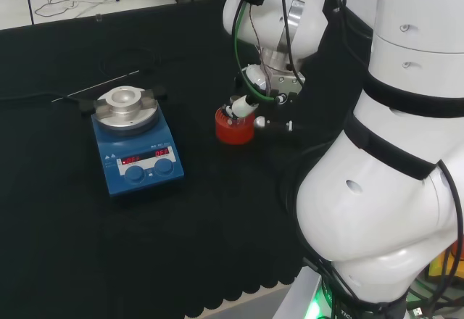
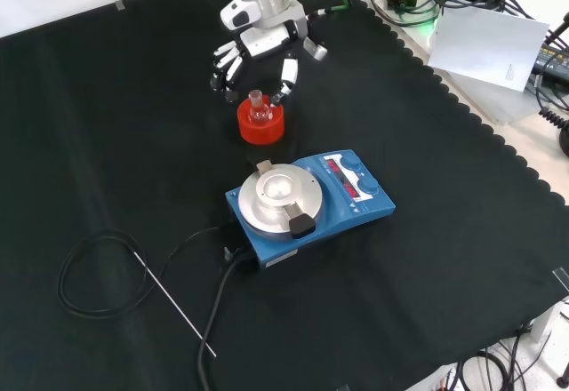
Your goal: Pick up the round-bottom flask.
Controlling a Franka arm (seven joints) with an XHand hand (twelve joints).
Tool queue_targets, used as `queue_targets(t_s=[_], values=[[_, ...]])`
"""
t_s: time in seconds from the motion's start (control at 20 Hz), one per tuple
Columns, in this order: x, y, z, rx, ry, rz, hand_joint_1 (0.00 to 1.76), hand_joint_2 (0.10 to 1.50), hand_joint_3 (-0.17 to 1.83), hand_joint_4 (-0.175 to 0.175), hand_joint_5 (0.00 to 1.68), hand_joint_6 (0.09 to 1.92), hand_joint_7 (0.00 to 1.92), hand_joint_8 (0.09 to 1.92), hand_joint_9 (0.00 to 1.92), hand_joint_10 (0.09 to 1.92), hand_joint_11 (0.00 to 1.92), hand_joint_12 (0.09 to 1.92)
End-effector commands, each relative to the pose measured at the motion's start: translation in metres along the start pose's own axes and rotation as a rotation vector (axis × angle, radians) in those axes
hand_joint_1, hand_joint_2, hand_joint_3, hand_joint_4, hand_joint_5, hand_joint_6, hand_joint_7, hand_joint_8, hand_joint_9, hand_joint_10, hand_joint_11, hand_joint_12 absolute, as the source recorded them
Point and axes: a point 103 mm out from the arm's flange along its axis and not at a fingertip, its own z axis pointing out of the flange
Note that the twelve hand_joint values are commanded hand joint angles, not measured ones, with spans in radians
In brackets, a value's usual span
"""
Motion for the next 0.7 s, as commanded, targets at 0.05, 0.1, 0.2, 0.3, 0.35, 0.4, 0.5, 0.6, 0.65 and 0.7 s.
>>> queue_targets(t_s=[0.05,0.1,0.2,0.3,0.35,0.4,0.5,0.6,0.65,0.7], values=[[-0.010,0.008,-0.004,-0.007,0.004,-0.028,0.92,0.57,0.61,-0.017,0.61,0.61,0.16,0.71,0.41,0.71,0.07,1.45],[-0.009,0.008,-0.004,-0.008,0.002,-0.033,0.93,0.57,0.62,-0.017,0.61,0.62,0.16,0.71,0.41,0.71,0.07,1.44],[0.006,0.007,0.003,-0.015,-0.036,-0.033,0.93,0.57,0.62,-0.022,0.67,0.66,0.17,0.71,0.42,0.71,0.10,1.44],[0.012,0.006,0.006,-0.016,-0.042,-0.022,0.94,0.57,0.62,-0.025,0.71,0.68,0.17,0.72,0.43,0.71,0.12,1.43],[0.013,0.006,0.006,-0.017,-0.044,-0.019,0.94,0.57,0.62,-0.026,0.71,0.68,0.17,0.72,0.43,0.71,0.12,1.43],[0.013,0.006,0.006,-0.015,-0.037,-0.014,0.94,0.57,0.62,-0.026,0.72,0.69,0.17,0.72,0.43,0.71,0.13,1.43],[0.012,0.006,0.006,-0.013,-0.035,-0.011,0.94,0.56,0.63,-0.028,0.72,0.70,0.17,0.72,0.44,0.71,0.13,1.42],[0.012,0.006,0.006,-0.013,-0.042,-0.012,0.94,0.56,0.63,-0.029,0.73,0.71,0.17,0.71,0.44,0.71,0.14,1.42],[0.012,0.006,0.006,-0.012,-0.044,-0.010,0.94,0.56,0.63,-0.029,0.73,0.71,0.18,0.72,0.45,0.71,0.14,1.42],[0.012,0.006,0.006,-0.010,-0.046,-0.010,0.94,0.56,0.63,-0.030,0.74,0.71,0.18,0.72,0.45,0.71,0.15,1.42]])
